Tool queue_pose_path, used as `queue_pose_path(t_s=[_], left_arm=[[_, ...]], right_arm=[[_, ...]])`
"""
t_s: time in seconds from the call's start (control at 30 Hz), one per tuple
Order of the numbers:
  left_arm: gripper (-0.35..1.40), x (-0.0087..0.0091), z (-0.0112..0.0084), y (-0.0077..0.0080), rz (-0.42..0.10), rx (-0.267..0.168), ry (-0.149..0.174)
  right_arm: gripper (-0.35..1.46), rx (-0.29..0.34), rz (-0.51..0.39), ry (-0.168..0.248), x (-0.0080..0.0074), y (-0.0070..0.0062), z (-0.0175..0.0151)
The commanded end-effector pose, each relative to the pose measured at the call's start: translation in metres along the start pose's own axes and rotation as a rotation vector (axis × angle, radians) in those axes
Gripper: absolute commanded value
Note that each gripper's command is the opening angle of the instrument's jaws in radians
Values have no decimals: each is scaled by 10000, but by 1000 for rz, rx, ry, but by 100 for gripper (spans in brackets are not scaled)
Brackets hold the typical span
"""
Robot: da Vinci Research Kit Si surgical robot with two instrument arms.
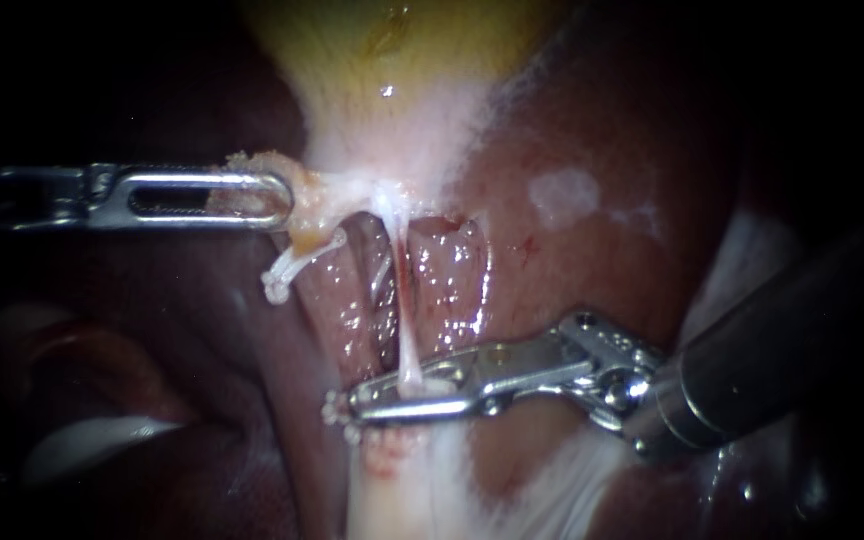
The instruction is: Clipping first clip right tube
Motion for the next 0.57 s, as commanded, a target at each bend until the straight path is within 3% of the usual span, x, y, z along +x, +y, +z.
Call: queue_pose_path(t_s=[0.03, 0.2, 0.57], left_arm=[[-35, 0, 0, 0, 0, 0, 0], [-35, 0, -1, 2, 0, 1, 0], [-35, 2, 0, 4, 1, 0, 0]], right_arm=[[-35, 1, 3, -1, 0, 0, -1], [-35, -12, 5, -38, -3, 0, -3], [-35, -12, 5, -37, -2, 0, -4]])
